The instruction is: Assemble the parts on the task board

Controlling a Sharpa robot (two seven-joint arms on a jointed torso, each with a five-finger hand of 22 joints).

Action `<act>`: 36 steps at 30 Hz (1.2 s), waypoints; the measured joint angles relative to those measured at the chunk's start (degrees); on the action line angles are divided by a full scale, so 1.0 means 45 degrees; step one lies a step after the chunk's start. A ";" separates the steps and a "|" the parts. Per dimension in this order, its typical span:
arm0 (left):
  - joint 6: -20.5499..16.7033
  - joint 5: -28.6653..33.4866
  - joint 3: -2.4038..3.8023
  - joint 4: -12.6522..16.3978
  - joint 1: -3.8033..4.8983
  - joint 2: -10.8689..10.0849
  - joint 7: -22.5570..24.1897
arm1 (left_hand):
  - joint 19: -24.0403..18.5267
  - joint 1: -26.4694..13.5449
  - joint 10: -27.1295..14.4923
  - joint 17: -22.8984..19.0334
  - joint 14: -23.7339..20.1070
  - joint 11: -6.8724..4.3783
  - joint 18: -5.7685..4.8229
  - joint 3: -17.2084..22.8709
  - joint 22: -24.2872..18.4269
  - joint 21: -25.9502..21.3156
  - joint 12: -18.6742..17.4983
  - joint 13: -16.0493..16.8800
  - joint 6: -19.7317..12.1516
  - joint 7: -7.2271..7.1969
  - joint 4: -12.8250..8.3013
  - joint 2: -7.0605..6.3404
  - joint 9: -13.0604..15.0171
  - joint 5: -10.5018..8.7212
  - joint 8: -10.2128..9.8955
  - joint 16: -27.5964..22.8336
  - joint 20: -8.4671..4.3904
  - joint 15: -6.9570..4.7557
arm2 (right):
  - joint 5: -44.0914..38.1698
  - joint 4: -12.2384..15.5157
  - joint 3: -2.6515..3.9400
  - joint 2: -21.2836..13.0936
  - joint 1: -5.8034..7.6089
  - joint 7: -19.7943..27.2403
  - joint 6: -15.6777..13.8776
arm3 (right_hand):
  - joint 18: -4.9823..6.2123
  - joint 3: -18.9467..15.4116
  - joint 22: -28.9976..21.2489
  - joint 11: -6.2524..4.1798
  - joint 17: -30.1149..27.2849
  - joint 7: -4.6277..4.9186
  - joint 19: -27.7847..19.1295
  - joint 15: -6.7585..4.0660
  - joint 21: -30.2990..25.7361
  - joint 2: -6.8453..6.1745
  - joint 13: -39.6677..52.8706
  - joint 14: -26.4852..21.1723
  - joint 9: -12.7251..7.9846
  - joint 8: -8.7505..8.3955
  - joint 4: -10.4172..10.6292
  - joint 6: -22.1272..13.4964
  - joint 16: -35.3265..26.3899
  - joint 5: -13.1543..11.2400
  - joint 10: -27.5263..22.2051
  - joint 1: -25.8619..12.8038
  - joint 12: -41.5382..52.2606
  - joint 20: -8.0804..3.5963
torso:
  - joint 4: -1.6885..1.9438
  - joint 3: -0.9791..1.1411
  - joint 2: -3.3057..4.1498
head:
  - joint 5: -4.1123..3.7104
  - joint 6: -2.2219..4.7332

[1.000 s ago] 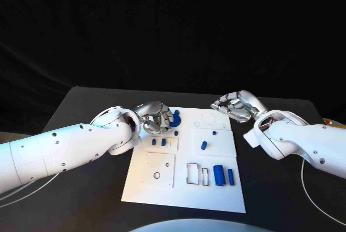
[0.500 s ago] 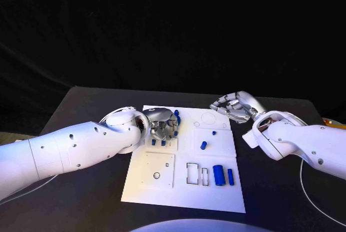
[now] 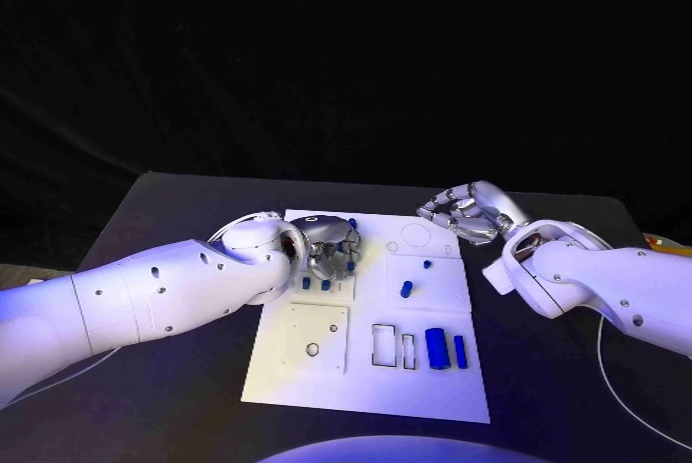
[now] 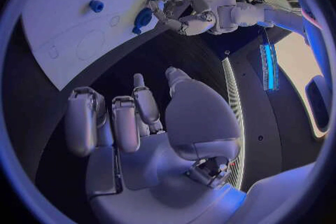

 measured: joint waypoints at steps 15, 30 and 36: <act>0.0123 -0.0089 0.0054 -0.0289 0.0006 0.0324 -0.0484 | 0.0611 0.0545 0.0228 0.0178 0.0476 -0.0049 -0.0211 0.0665 0.0984 0.0923 -0.0161 -0.0368 0.0312 0.0024 -0.0234 0.0376 -0.0290 -0.0077 -0.0087 0.0592 -0.0029 -0.0022 | 0.0000 -0.0023 0.0000 0.0050 -0.0017 -0.0007 0.0001 | 0.0000 0.0000 -0.0002 0.0000 -0.0002 0.0000 0.0000 0.0001 0.0000 0.0000 0.0000 -0.0001 -0.0002 0.0000 0.0000 0.0000 0.0000 0.0000 0.0000 0.0000 0.0000 0.0000 | 0.0009 0.0001 -0.0012 | -0.0039 -0.0028; 0.0582 -0.0088 0.0123 -0.0530 0.0082 0.0576 -0.0732 | 0.0656 0.0626 0.0365 0.0143 0.0476 -0.0002 -0.0210 0.0960 0.1368 0.1283 -0.0109 -0.0473 0.0594 0.0047 -0.0394 0.0458 -0.0378 -0.0124 -0.0087 0.0716 -0.0075 -0.0022 | 0.0000 -0.0036 0.0000 0.0069 -0.0042 -0.0008 0.0002 | 0.0000 0.0000 -0.0004 0.0000 -0.0003 0.0000 0.0000 0.0001 0.0001 0.0000 0.0001 -0.0001 -0.0004 -0.0001 0.0000 0.0000 0.0000 0.0077 0.0000 0.0000 0.0000 0.0000 | 0.0009 0.0000 -0.0017 | -0.0082 -0.0083; 0.0648 -0.0071 0.0125 -0.0582 0.0100 0.0641 -0.0744 | 0.0702 0.0626 0.0415 0.0204 0.0570 -0.0043 -0.0209 0.0989 0.1479 0.1340 -0.0147 -0.0478 0.0639 0.0004 -0.0423 0.0457 -0.0426 -0.0124 -0.0087 0.0813 -0.0029 -0.0023 | 0.0000 -0.0041 0.0000 0.0079 -0.0050 -0.0008 0.0002 | 0.0000 0.0000 -0.0005 0.0000 -0.0004 0.0000 0.0000 0.0001 0.0001 0.0000 0.0001 -0.0001 -0.0004 -0.0001 0.0000 0.0000 0.0000 0.0077 0.0000 0.0000 0.0000 0.0000 | 0.0010 -0.0002 -0.0017 | -0.0095 -0.0103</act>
